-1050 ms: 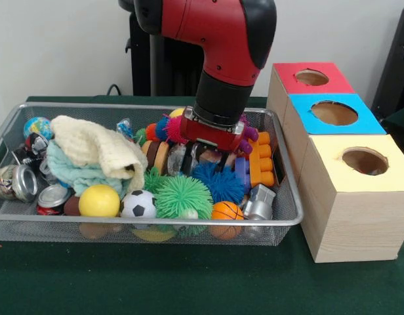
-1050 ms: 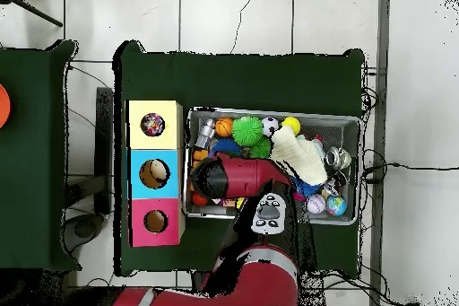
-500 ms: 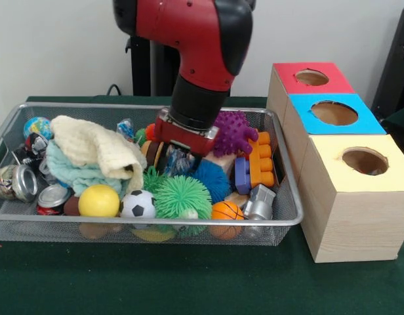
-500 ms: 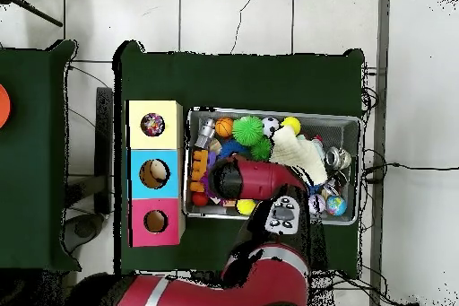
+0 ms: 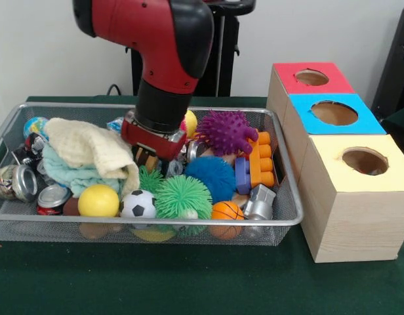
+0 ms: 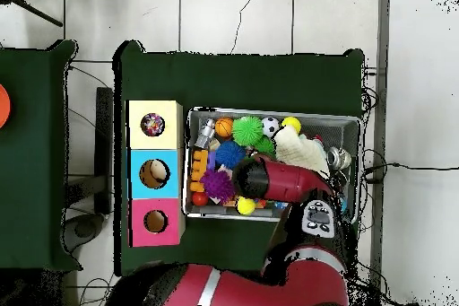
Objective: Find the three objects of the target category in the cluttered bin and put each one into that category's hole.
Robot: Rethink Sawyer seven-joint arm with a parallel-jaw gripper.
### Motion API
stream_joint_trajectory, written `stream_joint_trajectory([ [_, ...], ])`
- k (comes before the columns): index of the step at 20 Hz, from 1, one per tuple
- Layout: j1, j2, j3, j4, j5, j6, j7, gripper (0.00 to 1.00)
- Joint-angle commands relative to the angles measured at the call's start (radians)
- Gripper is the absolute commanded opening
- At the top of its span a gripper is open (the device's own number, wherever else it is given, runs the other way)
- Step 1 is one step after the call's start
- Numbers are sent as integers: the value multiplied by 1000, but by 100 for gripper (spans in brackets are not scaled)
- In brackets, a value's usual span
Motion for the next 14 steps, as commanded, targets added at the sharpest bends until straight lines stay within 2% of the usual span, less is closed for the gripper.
stream_joint_trajectory([
  [1,-50,9,155,1,-1,-25,73,100],
  [6,-42,-12,147,9,-3,5,74,100],
  [9,-52,-71,171,53,-4,30,64,100],
  [14,-51,-146,186,74,-4,102,32,100],
])
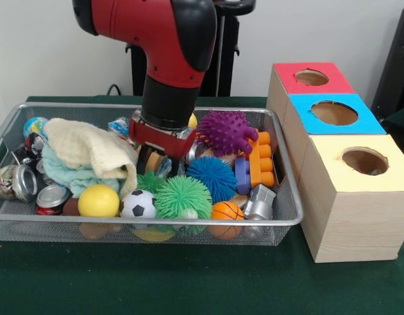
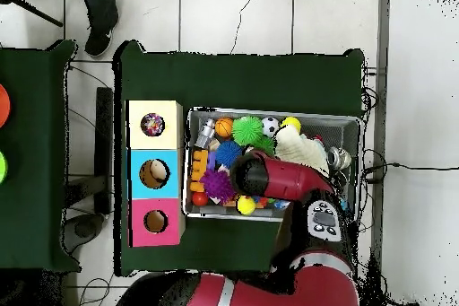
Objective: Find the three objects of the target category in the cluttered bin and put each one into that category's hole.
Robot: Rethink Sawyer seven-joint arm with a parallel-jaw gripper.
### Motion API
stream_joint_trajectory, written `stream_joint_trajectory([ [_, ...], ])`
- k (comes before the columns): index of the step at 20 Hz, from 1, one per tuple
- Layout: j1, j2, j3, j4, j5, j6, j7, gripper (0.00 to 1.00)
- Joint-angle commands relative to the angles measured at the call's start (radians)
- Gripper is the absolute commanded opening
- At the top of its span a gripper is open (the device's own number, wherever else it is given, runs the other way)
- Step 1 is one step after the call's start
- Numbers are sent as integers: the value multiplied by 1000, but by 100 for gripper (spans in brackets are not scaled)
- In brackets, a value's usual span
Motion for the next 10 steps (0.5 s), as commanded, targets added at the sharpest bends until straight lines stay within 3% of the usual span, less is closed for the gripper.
stream_joint_trajectory([
  [1,-24,-94,125,52,-2,109,29,100],
  [10,-98,-118,263,100,6,154,-6,100],
])
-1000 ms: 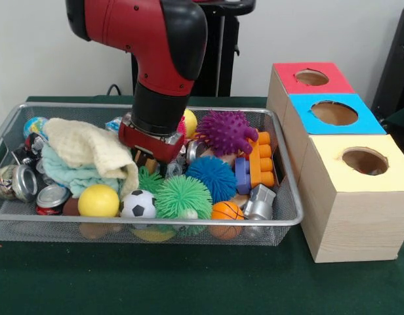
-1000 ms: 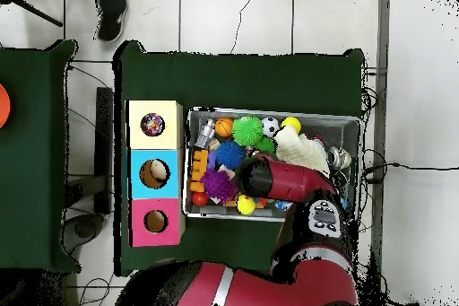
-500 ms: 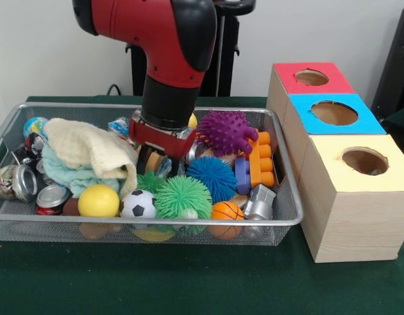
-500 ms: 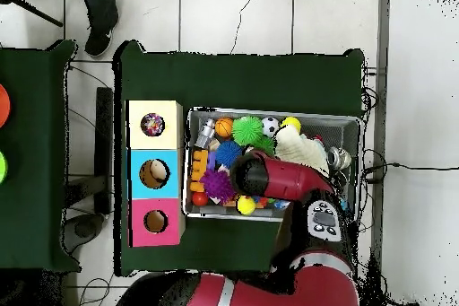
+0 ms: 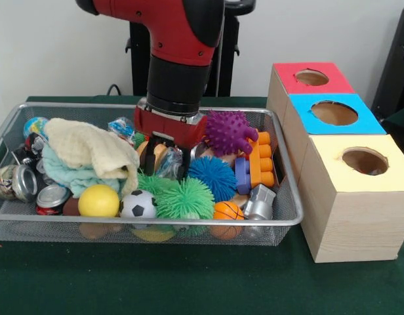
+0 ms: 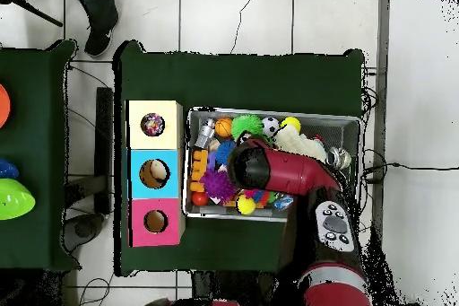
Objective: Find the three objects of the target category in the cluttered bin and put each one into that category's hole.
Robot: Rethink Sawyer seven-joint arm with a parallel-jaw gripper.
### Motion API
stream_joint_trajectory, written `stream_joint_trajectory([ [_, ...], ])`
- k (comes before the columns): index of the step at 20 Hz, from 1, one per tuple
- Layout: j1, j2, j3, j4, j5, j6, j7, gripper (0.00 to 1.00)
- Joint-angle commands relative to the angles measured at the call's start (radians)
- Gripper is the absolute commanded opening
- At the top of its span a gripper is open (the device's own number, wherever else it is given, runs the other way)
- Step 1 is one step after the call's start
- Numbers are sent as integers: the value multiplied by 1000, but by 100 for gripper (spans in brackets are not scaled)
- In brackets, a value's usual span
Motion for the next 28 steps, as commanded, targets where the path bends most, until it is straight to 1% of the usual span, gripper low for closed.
stream_joint_trajectory([
  [1,-63,-20,193,91,6,129,-8,100],
  [2,-71,-20,204,95,5,131,-9,100],
  [5,-107,-9,271,103,14,135,-13,100],
  [12,-113,15,306,101,10,127,14,100],
  [16,-102,25,295,91,5,110,34,100],
  [18,-81,44,264,70,-14,32,60,100],
  [19,-60,65,230,42,-40,-72,84,100],
  [20,-46,80,210,25,-47,-107,93,100],
  [21,-19,102,166,-1,-52,-180,120,100],
  [22,-7,115,144,-17,-55,-213,124,100],
  [23,21,134,95,-45,-52,-249,133,100],
  [24,34,144,74,-57,-44,-264,134,100],
  [25,60,158,29,-77,-33,-282,139,100],
  [27,74,177,-2,-97,-20,-296,123,100],
  [28,81,174,-17,-87,-14,-304,120,100],
])
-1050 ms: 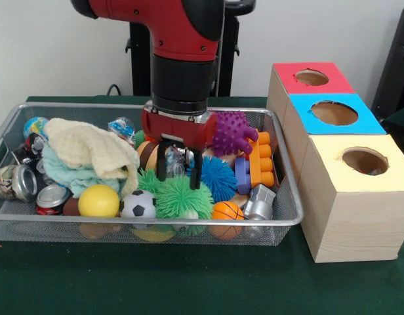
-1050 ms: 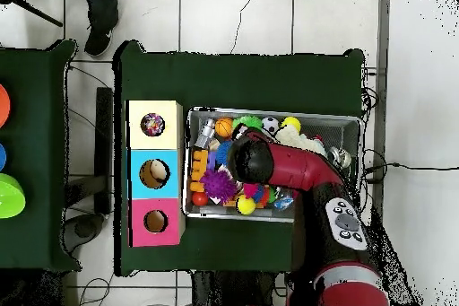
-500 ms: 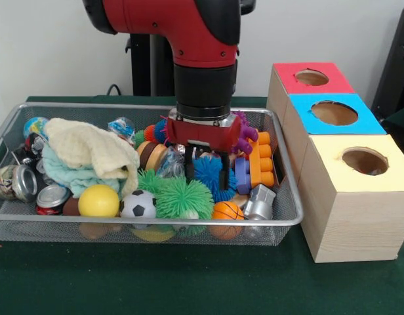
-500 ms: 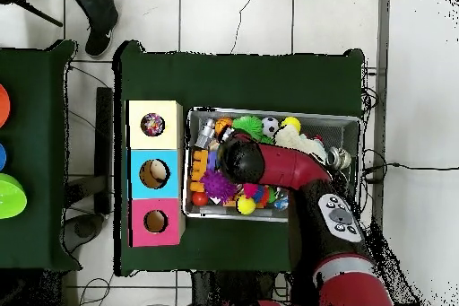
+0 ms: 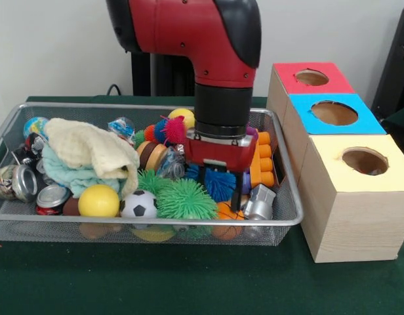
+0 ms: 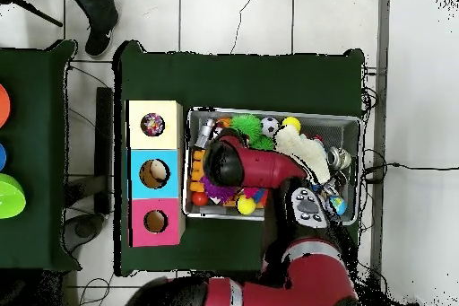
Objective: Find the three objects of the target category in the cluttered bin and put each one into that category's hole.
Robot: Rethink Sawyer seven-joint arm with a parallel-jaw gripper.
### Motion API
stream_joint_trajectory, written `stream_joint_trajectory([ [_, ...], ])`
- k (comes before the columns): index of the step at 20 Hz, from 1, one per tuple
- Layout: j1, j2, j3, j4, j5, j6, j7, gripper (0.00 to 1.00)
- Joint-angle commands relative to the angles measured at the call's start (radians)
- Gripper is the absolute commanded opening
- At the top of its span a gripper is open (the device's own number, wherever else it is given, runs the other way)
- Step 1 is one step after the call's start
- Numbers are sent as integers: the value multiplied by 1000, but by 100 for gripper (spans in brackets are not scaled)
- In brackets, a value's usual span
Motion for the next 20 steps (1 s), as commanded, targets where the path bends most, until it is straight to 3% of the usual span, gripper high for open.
stream_joint_trajectory([
  [1,60,107,-129,-100,-9,-119,113,100],
  [4,91,122,-194,-110,17,-139,107,100],
  [7,178,152,-341,-125,85,-168,129,100],
  [9,207,169,-395,-134,119,-169,143,100],
  [14,199,175,-416,-145,130,-180,130,100],
  [20,239,190,-503,-146,183,-199,145,100],
])
